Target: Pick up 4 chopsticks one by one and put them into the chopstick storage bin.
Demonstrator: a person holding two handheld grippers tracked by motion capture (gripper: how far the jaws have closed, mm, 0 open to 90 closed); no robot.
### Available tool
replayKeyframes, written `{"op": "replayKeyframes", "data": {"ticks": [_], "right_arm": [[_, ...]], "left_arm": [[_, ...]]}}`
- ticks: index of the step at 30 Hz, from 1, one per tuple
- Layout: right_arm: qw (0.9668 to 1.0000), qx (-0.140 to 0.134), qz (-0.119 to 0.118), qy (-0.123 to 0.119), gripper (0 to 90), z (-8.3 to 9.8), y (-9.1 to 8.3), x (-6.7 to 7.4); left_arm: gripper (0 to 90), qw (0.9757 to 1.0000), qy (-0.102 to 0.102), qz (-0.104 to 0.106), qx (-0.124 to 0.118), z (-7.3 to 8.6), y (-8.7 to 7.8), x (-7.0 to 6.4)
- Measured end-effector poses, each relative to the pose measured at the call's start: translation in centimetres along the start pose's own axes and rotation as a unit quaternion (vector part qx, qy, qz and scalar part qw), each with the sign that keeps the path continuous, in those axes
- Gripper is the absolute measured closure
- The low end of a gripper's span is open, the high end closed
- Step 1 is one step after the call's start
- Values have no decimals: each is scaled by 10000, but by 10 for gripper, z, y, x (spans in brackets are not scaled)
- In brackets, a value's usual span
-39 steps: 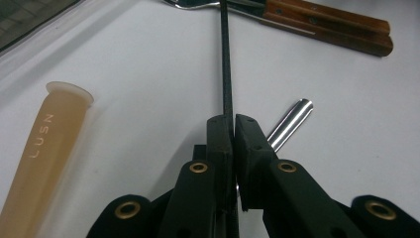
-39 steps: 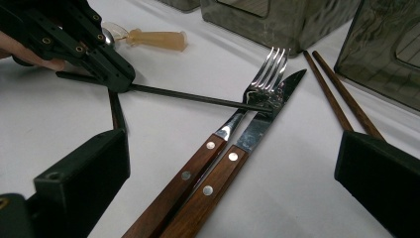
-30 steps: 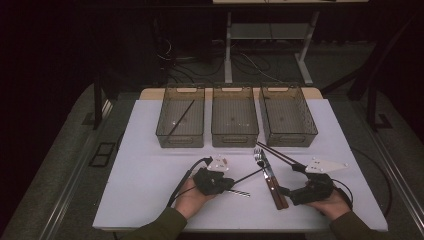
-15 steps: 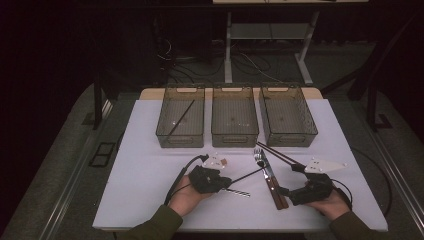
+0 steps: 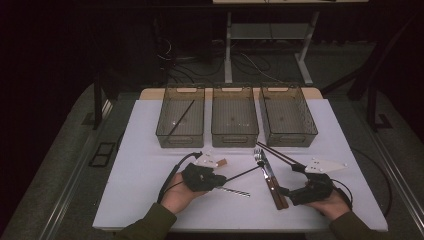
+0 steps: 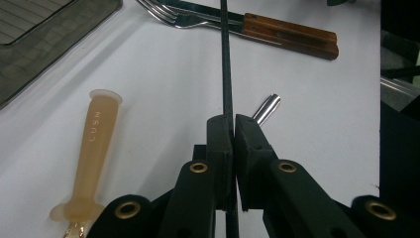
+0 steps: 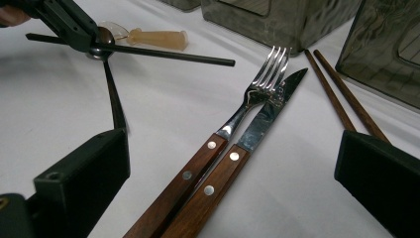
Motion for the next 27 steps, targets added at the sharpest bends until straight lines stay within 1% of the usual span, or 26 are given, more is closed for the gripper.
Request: {"op": "replayKeyframes", "data": {"ticks": [3, 4, 10, 14, 16, 19, 27], "right_arm": [[10000, -3, -2, 4, 4, 0, 0, 0], [10000, -13, -2, 8, 4, 0, 0, 0], [10000, -26, -2, 6, 4, 0, -1, 0], [10000, -28, -2, 0, 4, 0, -1, 0], [10000, -24, 0, 8, 4, 0, -1, 0], [10000, -28, -3, 1, 4, 0, -1, 0], [10000, -27, 0, 2, 4, 0, -1, 0]], "left_arm": [[858, 10000, 5, 13, 10, 0, -1, 0], [858, 10000, 34, 2, 9, 0, -3, 1], [858, 10000, 22, -47, -51, 0, -13, 6], [858, 9999, -53, -77, -127, 0, -18, 9], [858, 9999, -20, -122, -99, 1, -20, 12], [858, 9998, -36, -161, -99, 2, -23, 15], [857, 9993, -129, -302, -181, 4, -33, 25]]}}
Point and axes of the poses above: each handheld gripper's, and its own axes: y roughly forward along the jaws, z roughly out of its underside, x roughly to its left, the point moved 9 cm from there along y, roughly forward along the jaws, and after that the axes turned 5 degrees about x, right-handed, at the moved point
